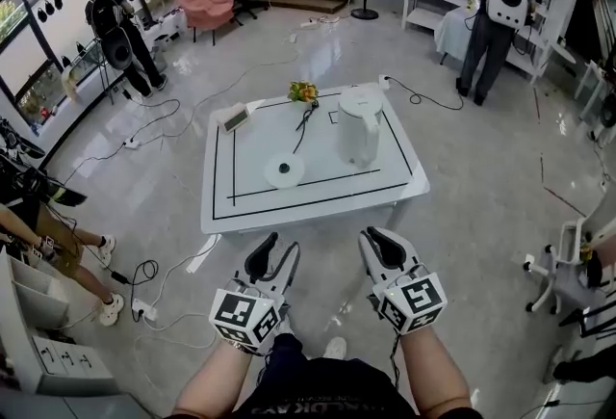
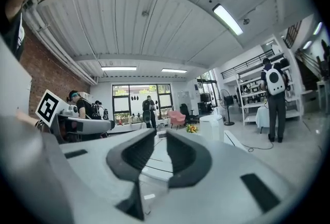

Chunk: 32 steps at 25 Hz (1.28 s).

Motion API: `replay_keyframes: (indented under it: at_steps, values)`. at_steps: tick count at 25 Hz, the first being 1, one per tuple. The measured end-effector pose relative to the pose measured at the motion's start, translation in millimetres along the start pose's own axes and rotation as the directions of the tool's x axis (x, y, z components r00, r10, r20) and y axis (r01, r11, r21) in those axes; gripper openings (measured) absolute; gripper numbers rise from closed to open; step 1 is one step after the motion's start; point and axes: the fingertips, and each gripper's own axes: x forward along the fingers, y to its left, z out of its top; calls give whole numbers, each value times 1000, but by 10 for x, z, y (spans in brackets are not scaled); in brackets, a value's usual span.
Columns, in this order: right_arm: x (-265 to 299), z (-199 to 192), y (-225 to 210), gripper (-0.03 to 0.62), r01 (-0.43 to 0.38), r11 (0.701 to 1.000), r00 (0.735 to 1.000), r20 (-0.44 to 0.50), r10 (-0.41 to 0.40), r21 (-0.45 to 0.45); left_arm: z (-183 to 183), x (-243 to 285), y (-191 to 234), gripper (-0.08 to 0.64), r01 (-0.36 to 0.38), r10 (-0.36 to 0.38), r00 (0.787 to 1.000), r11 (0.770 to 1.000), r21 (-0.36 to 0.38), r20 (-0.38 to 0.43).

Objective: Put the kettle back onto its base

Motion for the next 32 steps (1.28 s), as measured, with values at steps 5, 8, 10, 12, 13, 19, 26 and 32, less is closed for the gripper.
replay_keyframes:
  at_steps: [5,8,10,12,13,19,26,32]
  values:
    - [179,47,-77,240,18,1000,1000,20,-17,-18,-69,133,135,356,4,-3,1000,999,52,-21]
    - [315,50,-162,241,42,999,999,12,-42,-11,-78,246,249,365,25,-24,1000,999,41,-20]
    - [431,63,-220,240,60,998,998,6,-60,-6,-68,348,351,365,41,-41,999,999,30,-18]
    - [560,81,-266,239,79,997,997,-3,-79,-12,-52,456,469,365,58,-57,998,998,23,-19]
    - [630,92,-290,241,87,996,996,-6,-87,-15,-40,514,533,365,65,-65,998,998,19,-20]
    - [1115,129,-513,241,143,990,990,-15,-143,-17,13,932,909,365,113,-113,993,994,4,-25]
    - [1660,189,-714,240,198,980,980,-20,-198,-16,102,1362,1348,365,164,-163,986,987,3,-35]
    - [1994,237,-841,241,242,970,970,-18,-242,-27,168,1658,1612,365,213,-213,976,977,3,-38]
